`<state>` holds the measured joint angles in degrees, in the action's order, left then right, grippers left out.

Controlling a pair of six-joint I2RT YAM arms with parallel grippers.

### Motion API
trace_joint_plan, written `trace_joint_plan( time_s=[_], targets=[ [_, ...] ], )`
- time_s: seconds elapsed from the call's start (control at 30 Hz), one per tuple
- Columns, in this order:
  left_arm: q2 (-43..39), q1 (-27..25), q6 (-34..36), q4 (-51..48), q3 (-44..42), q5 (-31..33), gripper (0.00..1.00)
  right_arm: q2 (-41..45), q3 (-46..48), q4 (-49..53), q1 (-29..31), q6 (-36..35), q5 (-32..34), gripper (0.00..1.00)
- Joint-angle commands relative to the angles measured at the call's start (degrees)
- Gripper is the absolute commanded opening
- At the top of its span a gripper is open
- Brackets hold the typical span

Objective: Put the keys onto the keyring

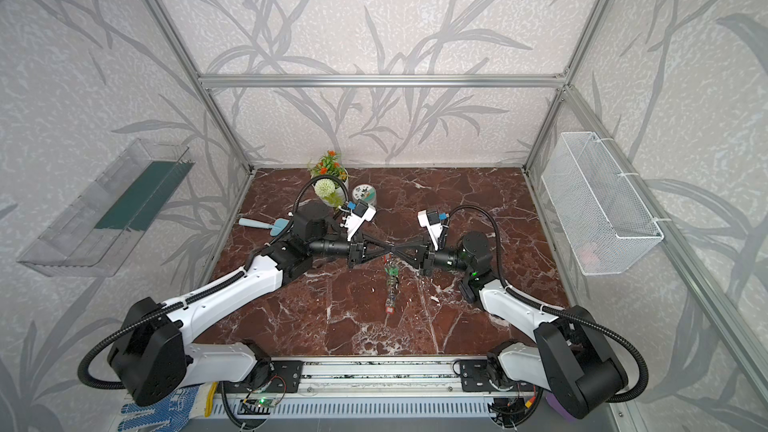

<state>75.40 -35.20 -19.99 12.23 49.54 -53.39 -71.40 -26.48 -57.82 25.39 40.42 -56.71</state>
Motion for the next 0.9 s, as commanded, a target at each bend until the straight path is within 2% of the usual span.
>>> trace_joint_plan(
  time_s=[0.0, 0.03, 0.2, 0.33, 0.43, 0.57, 0.7, 0.87],
  targets=[
    [-0.7, -2.1, -2.9, 8.1, -0.9, -1.1, 0.03, 0.8, -0.6, -2.6, 0.9, -0.2, 0.0, 0.0],
    [-0.7, -2.1, -3.0, 8.3, -1.0, -0.7, 0.0, 0.8, -0.6, -2.6, 0.9, -0.2, 0.0, 0.0],
    [-1.5, -2.9, -0.1, 7.3, -2.6, 3.2, 0.0, 0.8, -0.6, -2.2, 0.7, -0.4, 0.7, 0.0],
    [-2.1, -3.6, 3.6, 8.2, -4.0, 7.5, 0.0, 2.0, -0.1, -2.1, -0.7, 0.9, 1.7, 0.26],
    [-1.7, -4.2, 6.6, 8.1, -4.3, 10.7, 0.0, 4.5, 0.5, -0.2, -2.2, 2.7, 3.2, 0.35],
    [-1.5, -5.3, 10.9, 9.2, -5.1, 15.7, 0.0, 11.5, -1.1, 18.3, -3.2, -1.2, 9.1, 0.4],
    [-1.2, -6.9, 16.2, 13.2, -7.6, 21.3, 0.0, 20.6, -5.3, 44.3, -3.7, -9.3, 21.8, 0.48],
    [-0.9, -8.7, 22.7, 18.8, -11.1, 27.6, 0.0, 23.2, -9.1, 58.4, -7.0, -8.9, 26.6, 0.51]
  ],
)
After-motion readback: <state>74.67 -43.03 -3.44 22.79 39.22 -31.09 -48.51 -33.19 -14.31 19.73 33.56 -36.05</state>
